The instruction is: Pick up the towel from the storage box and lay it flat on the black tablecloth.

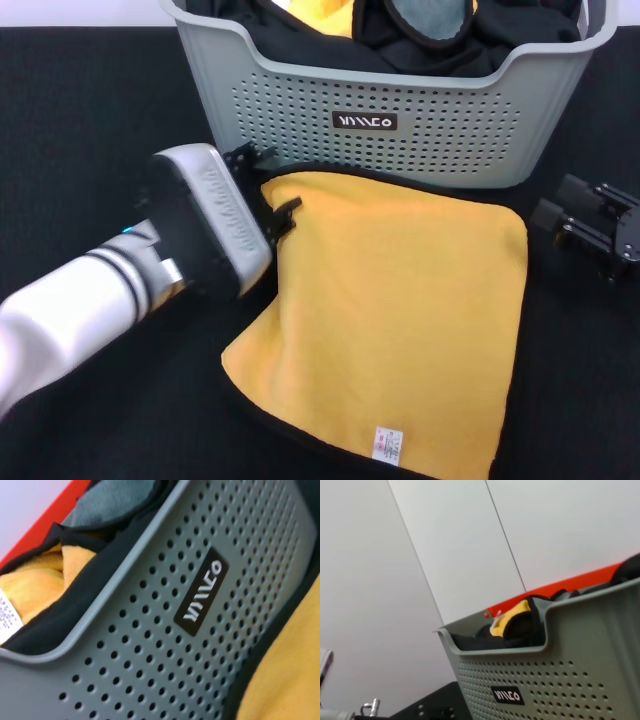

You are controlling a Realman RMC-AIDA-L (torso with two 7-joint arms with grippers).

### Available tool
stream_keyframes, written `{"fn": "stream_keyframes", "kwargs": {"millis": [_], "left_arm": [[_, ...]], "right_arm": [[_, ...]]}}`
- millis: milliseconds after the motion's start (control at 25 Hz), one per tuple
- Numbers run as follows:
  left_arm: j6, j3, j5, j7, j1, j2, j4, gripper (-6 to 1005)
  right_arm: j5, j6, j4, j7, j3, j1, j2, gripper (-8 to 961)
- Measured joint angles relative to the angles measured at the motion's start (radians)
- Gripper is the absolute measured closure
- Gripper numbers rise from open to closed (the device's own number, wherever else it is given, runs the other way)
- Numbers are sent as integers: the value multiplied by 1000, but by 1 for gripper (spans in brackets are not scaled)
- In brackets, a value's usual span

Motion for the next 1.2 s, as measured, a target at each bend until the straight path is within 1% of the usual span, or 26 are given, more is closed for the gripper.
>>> {"fn": "stream_keyframes", "kwargs": {"millis": [120, 200, 240, 280, 320, 360, 400, 440, 520, 560, 600, 680, 720, 760, 840, 920, 960, 1040, 1200], "left_arm": [[144, -64, -1, -19, 82, 0, 89, 395], [207, -100, -6, -36, 121, 0, 132, 313], [207, -100, -6, -36, 121, 0, 132, 272], [303, -157, -39, -59, 148, 0, 169, 231], [355, -184, -64, -64, 152, 0, 174, 211], [414, -218, -97, -67, 153, 0, 178, 191], [542, -285, -159, -67, 147, 1, 166, 170], [603, -326, -188, -66, 138, 1, 149, 150], [796, -435, -276, -62, 103, 1, 83, 110], [897, -494, -316, -60, 79, 1, 33, 110], [1004, -561, -345, -59, 44, 1, -30, 110], [1160, -668, -368, -59, -20, 1, -149, 110], [1261, -752, -370, -59, -75, 4, -251, 110], [1333, -804, -368, -59, -114, 9, -321, 110], [1428, -879, -350, -57, -178, 27, -441, 110], [1473, -906, -336, -56, -215, 43, -519, 110], [1477, -907, -332, -56, -223, 46, -538, 110], [1479, -908, -327, -56, -228, 43, -554, 109], [1477, -913, -307, -53, -225, 29, -560, 109]], "right_arm": [[0, 11, 0, -2, 1, -1, 0, 374], [0, 22, 0, -2, 2, -1, -1, 375], [0, 25, 0, -2, 2, -1, -1, 375], [0, 25, 0, -2, 2, -1, -1, 375], [0, 30, 0, -2, 2, -1, -2, 376], [-6, 69, 0, -16, 2, -1, -3, 376], [-7, 81, 0, -21, 1, -1, -4, 376], [-9, 103, 0, -32, -1, -1, -4, 377], [-25, 158, 1, -65, -6, 2, -5, 377], [-35, 180, 4, -78, -7, 4, -5, 378], [-46, 202, 6, -90, -8, 6, -5, 378], [-70, 240, 11, -106, -8, 7, -6, 379], [-78, 253, 13, -110, -8, 9, -7, 379], [-84, 262, 14, -113, -8, 10, -8, 380], [-92, 275, 20, -116, -8, 13, -9, 380], [-92, 277, 26, -116, -8, 14, -10, 381], [-93, 278, 30, -116, -10, 14, -11, 381], [-93, 282, 36, -117, -18, 14, -12, 381], [-93, 283, 40, -128, -26, 14, -13, 381]]}}
